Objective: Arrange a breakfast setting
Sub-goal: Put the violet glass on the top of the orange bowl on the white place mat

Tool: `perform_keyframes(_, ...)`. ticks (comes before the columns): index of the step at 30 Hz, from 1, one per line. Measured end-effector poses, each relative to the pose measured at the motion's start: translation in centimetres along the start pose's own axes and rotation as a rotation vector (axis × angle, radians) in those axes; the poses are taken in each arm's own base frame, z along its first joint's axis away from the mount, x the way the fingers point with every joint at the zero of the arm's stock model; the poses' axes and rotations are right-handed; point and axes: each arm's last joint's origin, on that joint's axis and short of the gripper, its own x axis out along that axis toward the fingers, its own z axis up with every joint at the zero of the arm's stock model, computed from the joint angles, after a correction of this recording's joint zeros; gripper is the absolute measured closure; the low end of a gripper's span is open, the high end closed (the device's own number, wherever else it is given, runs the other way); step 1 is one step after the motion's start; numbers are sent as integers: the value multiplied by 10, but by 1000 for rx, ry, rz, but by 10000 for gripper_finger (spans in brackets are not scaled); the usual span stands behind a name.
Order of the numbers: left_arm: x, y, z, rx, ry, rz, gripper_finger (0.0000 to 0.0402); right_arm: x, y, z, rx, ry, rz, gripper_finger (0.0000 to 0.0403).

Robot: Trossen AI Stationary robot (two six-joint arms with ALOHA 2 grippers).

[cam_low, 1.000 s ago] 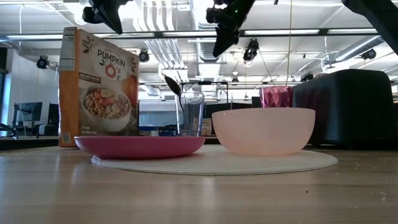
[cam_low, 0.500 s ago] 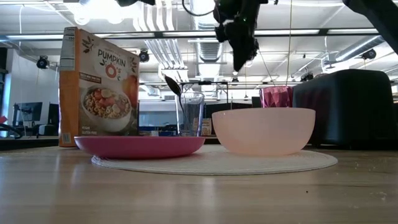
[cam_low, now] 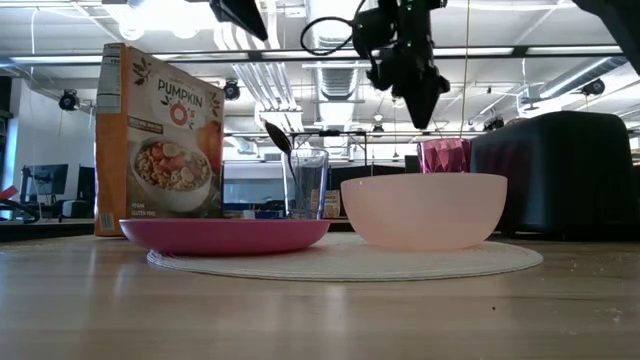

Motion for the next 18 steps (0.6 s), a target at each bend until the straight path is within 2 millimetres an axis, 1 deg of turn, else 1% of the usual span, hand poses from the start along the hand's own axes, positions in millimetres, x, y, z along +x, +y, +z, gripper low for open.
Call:
perform_keyframes(3, 4, -1, -1, 13, 24, -2, 402, 5, 0, -7, -2, 33, 26, 297)
perform_keyframes(9, 4, -1, 0, 15, 19, -2, 402, 14, -2, -19, 1, 80, 10, 260)
perform_keyframes(13, 4, -1, 0, 12, 19, -2, 402, 22, -2, -22, -6, 110, 6, 242)
perform_keyframes(18, 4, -1, 0, 12, 19, -2, 402, 28, -1, -20, -21, 105, 7, 239)
